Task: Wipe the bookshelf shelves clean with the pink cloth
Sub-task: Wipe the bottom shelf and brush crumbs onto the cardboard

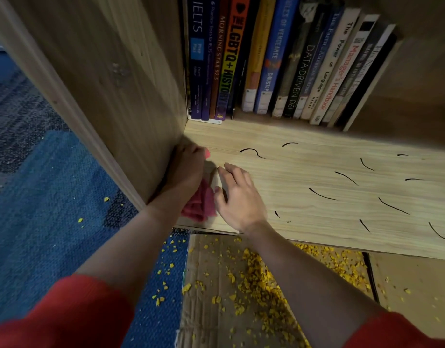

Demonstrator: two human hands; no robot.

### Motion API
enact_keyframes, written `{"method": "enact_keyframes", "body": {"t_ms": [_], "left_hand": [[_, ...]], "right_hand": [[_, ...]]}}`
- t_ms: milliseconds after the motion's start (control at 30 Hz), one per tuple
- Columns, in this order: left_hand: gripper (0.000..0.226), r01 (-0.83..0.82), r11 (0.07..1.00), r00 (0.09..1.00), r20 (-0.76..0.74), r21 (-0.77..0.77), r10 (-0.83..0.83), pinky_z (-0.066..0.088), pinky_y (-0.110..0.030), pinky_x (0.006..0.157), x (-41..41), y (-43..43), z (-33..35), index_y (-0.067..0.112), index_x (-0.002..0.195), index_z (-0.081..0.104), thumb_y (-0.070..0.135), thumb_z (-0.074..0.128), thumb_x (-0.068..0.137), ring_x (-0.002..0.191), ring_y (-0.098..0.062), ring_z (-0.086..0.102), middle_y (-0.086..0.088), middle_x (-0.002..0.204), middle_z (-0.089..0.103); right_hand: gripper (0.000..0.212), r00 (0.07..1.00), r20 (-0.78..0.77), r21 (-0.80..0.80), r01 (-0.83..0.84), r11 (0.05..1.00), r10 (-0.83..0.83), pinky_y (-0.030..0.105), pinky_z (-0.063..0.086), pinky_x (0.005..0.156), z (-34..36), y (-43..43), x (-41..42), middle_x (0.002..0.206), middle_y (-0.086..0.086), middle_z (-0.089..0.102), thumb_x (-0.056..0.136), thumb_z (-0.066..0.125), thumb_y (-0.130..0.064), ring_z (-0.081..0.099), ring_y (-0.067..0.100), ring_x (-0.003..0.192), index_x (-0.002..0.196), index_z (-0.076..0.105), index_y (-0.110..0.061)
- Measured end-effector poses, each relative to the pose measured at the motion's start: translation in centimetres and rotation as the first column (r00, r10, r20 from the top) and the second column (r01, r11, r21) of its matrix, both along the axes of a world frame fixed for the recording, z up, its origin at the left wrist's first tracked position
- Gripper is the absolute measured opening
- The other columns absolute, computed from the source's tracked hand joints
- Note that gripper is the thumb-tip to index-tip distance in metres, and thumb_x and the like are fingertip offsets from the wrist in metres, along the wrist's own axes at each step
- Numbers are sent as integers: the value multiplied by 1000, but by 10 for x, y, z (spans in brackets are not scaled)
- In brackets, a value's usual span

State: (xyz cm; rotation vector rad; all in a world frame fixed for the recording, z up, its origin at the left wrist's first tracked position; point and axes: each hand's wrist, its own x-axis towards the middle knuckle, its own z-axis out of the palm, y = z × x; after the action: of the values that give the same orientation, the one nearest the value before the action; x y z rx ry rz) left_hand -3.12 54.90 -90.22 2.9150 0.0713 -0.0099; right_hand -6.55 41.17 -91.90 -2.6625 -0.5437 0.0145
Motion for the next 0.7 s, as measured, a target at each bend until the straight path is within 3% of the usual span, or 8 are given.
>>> {"method": "enact_keyframes", "body": {"t_ms": [100,200,433,500,567,633,700], "left_hand": [[47,86,988,991,96,125,-98,20,-30,100,-42,-2,-14,23,137,40,23,24,93,124,-21,38,3,138,44],[42,12,995,995,96,99,-22,17,-29,102,-64,-6,-15,26,138,40,23,33,97,124,-19,37,6,137,45],[38,-43,994,996,88,102,34,19,-30,101,-60,-12,-15,28,130,45,31,27,97,119,-19,36,5,131,46],[40,-84,993,990,119,78,75,22,-31,98,-53,-13,-15,25,121,50,36,25,93,114,-24,40,0,123,50],[33,-121,991,990,80,54,116,23,-32,102,-48,-16,-13,22,124,47,28,33,95,117,-26,36,-2,126,46],[40,-134,989,990,52,57,131,21,-33,107,-43,-19,-13,22,133,40,18,38,94,122,-25,30,-1,133,38],[45,-116,990,991,69,84,110,21,-35,110,-40,-19,-14,22,136,36,16,42,92,124,-24,28,0,135,35]], "right_hand": [[49,1000,12,10,0,1000,0,27,19,112,0,1,0,146,4,36,93,43,-25,26,19,135,140,39,-11],[49,1000,25,5,-1,1000,1,27,20,111,1,0,-1,145,6,37,93,42,-24,28,21,134,140,40,-9],[45,997,-70,50,-23,998,26,25,20,109,9,0,1,145,5,38,97,39,-20,30,20,132,140,40,-9],[41,996,-92,122,23,992,-12,26,25,104,20,-7,5,137,8,45,96,40,-18,36,23,127,135,45,-7],[42,995,-36,124,98,987,-94,29,28,100,29,-20,12,130,11,47,94,42,-16,40,26,121,134,45,-6],[49,980,-12,67,199,978,-199,30,25,105,33,-38,24,137,13,39,93,45,-25,34,27,128,138,38,-6],[73,962,-98,-74,250,966,-256,35,16,114,33,-53,38,151,13,19,90,50,-46,16,27,140,144,23,-6]]}}
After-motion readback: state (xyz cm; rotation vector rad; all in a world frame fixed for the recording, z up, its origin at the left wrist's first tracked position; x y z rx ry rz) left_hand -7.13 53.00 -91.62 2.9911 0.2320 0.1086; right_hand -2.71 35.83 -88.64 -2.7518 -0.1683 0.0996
